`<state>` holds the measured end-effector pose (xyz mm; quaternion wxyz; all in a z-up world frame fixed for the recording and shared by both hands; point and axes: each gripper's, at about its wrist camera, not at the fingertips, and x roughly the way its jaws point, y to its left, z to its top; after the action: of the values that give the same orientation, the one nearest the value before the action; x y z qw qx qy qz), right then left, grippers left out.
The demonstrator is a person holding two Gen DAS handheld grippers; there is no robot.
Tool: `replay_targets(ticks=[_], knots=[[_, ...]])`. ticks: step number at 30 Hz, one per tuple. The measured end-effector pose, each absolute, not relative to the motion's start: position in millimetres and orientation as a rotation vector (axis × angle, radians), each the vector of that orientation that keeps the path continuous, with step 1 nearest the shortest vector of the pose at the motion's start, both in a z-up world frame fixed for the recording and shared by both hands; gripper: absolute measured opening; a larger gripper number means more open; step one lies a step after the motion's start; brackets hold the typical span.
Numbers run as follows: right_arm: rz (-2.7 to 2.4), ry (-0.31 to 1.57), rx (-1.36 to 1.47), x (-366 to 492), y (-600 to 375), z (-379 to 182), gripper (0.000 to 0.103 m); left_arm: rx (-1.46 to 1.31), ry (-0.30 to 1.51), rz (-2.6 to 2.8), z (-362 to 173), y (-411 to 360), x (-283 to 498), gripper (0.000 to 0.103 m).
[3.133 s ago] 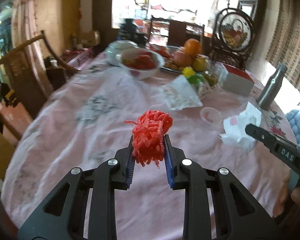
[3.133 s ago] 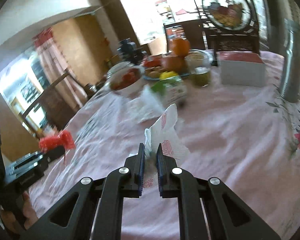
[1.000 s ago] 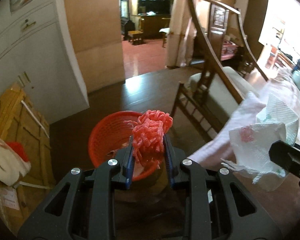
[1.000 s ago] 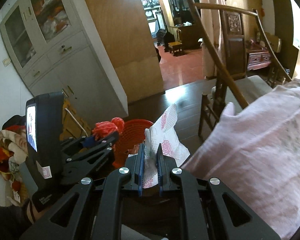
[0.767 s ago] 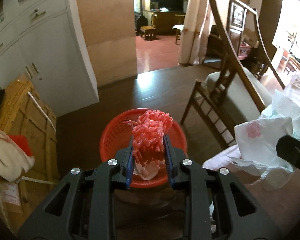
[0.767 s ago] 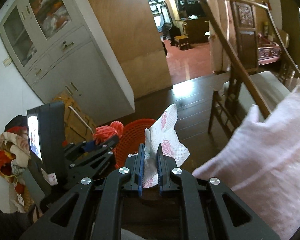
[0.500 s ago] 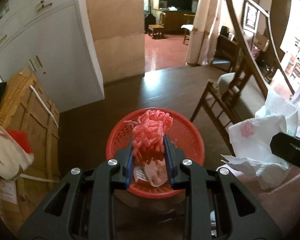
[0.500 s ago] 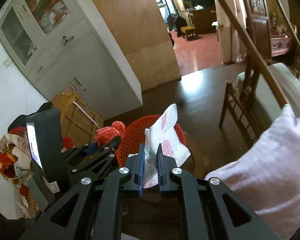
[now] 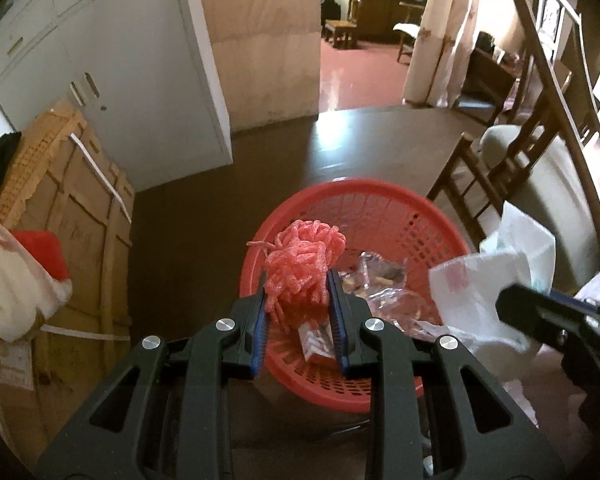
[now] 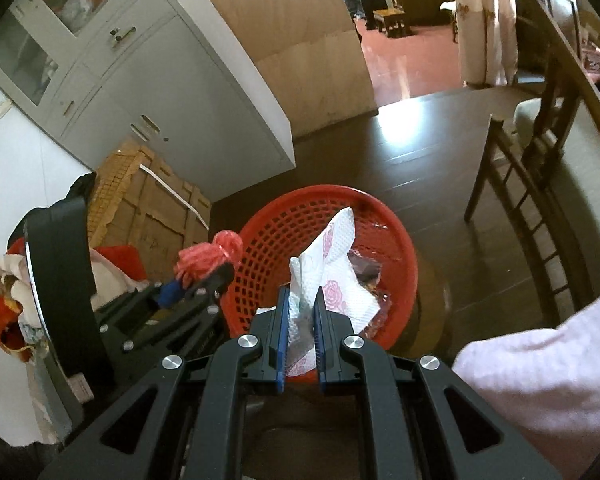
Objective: Collect trash
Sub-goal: 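Lower the tassel and tissue with both tools into the wastebasket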
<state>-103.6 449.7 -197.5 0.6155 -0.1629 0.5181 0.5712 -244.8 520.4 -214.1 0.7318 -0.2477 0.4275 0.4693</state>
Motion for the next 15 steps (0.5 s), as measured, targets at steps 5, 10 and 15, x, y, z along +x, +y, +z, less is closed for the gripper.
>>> replay_targets(ticks=[5,10,15], knots=[[1.303,1.245,-0.365,-95,463,-215,0.012,-0.545,0.975,1.047,-229,528,-240,0.028],[1.287,1.276,-0.355,-85,467,-229,0.012,-0.547,0.981,1.058,-238,533,-235,0.028],[1.280,1.302,-0.356,-79,473,-240,0.013,-0.540,0.978,1.064,-243,536,-233,0.028]])
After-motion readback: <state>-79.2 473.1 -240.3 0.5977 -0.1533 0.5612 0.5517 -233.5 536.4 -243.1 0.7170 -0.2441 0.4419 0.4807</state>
